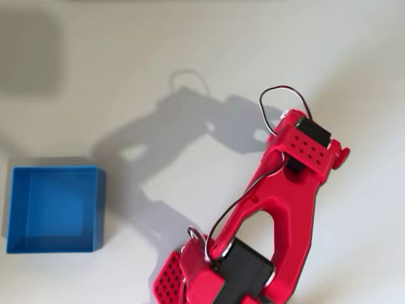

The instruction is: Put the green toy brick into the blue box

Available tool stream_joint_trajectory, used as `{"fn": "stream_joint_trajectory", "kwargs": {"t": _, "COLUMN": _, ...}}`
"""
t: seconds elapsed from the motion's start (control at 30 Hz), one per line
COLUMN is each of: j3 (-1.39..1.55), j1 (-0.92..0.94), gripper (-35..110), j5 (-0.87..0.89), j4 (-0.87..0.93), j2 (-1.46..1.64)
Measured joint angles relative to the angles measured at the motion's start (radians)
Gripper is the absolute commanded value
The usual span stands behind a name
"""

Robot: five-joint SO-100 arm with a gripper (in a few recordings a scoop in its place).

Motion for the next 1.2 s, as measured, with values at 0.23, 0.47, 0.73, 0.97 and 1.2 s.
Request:
{"fn": "stream_joint_trajectory", "kwargs": {"t": 0.23, "j3": -0.061, "j1": 0.002, "gripper": 10, "j5": 0.012, "j4": -0.002, "j2": -0.060}}
{"fn": "stream_joint_trajectory", "kwargs": {"t": 0.47, "j3": -0.069, "j1": 0.002, "gripper": 0, "j5": 0.020, "j4": -0.023, "j2": -0.078}}
{"fn": "stream_joint_trajectory", "kwargs": {"t": 0.73, "j3": -0.069, "j1": -0.006, "gripper": 0, "j5": 0.005, "j4": -0.051, "j2": -0.078}}
{"fn": "stream_joint_trajectory", "kwargs": {"t": 0.97, "j3": -0.069, "j1": -0.081, "gripper": 0, "j5": -0.034, "j4": -0.046, "j2": -0.078}}
{"fn": "stream_joint_trajectory", "kwargs": {"t": 1.2, "j3": -0.069, "j1": -0.201, "gripper": 0, "j5": -0.051, "j4": -0.012, "j2": -0.049}}
